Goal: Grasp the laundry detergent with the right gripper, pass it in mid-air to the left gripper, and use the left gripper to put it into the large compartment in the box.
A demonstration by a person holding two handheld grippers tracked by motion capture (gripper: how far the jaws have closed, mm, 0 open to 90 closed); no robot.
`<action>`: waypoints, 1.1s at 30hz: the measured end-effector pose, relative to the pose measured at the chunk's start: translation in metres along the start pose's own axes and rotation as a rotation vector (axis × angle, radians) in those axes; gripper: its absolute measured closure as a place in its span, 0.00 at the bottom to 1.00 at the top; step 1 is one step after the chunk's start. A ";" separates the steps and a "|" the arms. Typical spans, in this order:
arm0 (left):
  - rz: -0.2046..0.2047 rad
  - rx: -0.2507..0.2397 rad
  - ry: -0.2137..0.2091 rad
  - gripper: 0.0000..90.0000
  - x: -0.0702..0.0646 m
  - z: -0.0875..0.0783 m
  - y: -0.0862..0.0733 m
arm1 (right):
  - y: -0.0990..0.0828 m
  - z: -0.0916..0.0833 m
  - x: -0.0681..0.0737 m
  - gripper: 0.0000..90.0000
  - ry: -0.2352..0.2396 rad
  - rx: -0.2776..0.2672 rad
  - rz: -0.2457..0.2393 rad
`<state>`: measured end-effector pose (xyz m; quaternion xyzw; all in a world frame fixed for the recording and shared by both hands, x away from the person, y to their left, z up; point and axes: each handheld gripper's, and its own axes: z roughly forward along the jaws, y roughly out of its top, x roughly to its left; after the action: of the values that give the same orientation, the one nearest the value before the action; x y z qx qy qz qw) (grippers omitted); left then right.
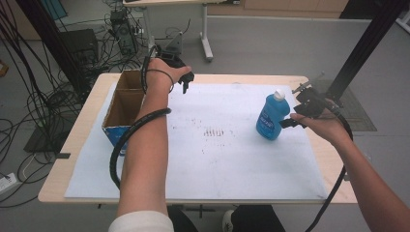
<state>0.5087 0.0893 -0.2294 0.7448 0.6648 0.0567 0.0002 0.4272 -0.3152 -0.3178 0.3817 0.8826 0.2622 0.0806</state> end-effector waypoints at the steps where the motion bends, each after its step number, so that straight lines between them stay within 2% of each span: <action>1: 0.001 0.001 0.001 0.08 0.000 0.000 0.000 | -0.001 0.002 0.000 0.05 -0.004 -0.009 0.002; 10: 0.001 0.006 0.000 0.08 -0.002 0.003 0.001 | -0.010 0.014 0.001 0.05 -0.018 -0.082 0.007; 17: 0.004 0.008 0.001 0.08 -0.001 0.004 0.001 | -0.016 0.029 0.006 0.04 -0.027 -0.142 -0.008; 18: 0.003 0.007 0.000 0.08 -0.001 0.004 0.001 | -0.018 0.032 0.007 0.04 -0.031 -0.167 -0.003; 22: 0.002 0.007 0.000 0.08 -0.001 0.005 0.002 | -0.021 0.039 0.010 0.04 -0.041 -0.194 0.004; 28: 0.004 0.007 -0.002 0.08 -0.001 0.005 0.002 | -0.026 0.046 0.011 0.04 -0.069 -0.276 0.007; 33: 0.001 0.009 -0.001 0.08 0.000 0.007 0.002 | -0.029 0.053 0.012 0.03 -0.087 -0.323 0.011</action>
<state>0.5111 0.0891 -0.2362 0.7451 0.6648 0.0535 -0.0027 0.4185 -0.3021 -0.3773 0.3796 0.8225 0.3846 0.1775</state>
